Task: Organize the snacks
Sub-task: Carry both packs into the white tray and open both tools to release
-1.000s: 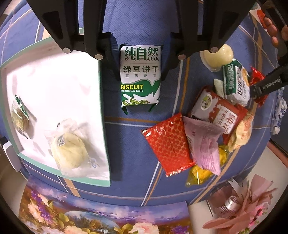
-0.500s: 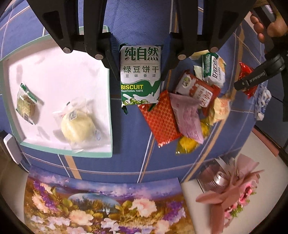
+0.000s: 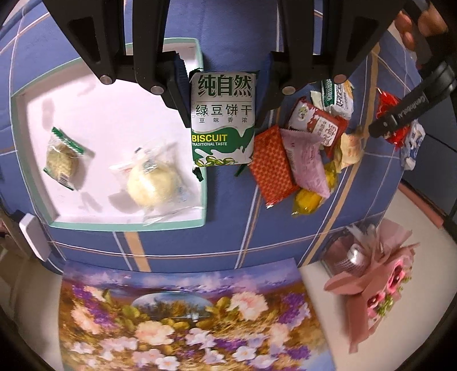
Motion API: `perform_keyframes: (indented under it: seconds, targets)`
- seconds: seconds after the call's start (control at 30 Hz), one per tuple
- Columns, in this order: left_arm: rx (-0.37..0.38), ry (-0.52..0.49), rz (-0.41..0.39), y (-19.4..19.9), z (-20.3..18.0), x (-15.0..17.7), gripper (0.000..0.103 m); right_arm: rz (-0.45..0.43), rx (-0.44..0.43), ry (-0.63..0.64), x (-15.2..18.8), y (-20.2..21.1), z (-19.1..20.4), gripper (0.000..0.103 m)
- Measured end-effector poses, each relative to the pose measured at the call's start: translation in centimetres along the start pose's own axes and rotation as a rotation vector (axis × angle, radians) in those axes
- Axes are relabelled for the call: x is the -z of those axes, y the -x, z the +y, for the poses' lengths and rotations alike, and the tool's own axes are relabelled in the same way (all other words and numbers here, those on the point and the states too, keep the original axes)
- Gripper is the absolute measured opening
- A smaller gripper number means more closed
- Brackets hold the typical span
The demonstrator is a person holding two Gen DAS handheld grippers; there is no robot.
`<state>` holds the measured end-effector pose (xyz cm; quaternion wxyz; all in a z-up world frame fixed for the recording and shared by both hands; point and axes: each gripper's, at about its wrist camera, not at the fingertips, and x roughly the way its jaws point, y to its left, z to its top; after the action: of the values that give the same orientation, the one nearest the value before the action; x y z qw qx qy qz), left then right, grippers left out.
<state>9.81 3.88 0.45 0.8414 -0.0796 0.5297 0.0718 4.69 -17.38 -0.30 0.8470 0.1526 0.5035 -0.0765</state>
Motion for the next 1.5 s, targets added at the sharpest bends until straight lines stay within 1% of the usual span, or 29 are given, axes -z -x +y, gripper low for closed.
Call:
perform_keyframes:
  seconds: [0.33,0.6,0.87,1.0,1.1,1.2,1.33,1.5]
  targets:
    - [0.081,-0.095,-0.003,1.9,-6.1,1.7,0.051,-0.015,0.030,-0.094,-0.7,1.1,-4.1,0.042]
    - [0.117,-0.192,0.004,2.5,-11.0,3.4,0.051,-0.026,0.051,-0.182,-0.8,1.9,-8.0,0.042]
    - [0.153,-0.314,0.027,2.7,-16.7,6.4,0.051,-0.026,0.088,-0.283,-0.3,2.4,-13.6,0.042]
    - [0.182,-0.376,0.058,2.3,-19.7,8.3,0.051,-0.026,0.108,-0.329,0.2,2.7,-16.7,0.042]
    - [0.188,-0.410,0.070,2.0,-21.4,9.5,0.051,-0.022,0.128,-0.365,0.7,2.8,-19.1,0.042]
    - [0.200,-0.425,0.092,1.5,-22.6,10.3,0.051,-0.015,0.137,-0.404,1.2,2.8,-21.1,0.042]
    - [0.198,-0.442,0.110,0.9,-23.6,11.1,0.051,-0.007,0.142,-0.443,1.7,2.6,-23.0,0.042]
    - [0.190,-0.441,0.134,-0.1,-23.9,11.5,0.051,0.003,0.140,-0.458,2.0,2.2,-23.6,0.042]
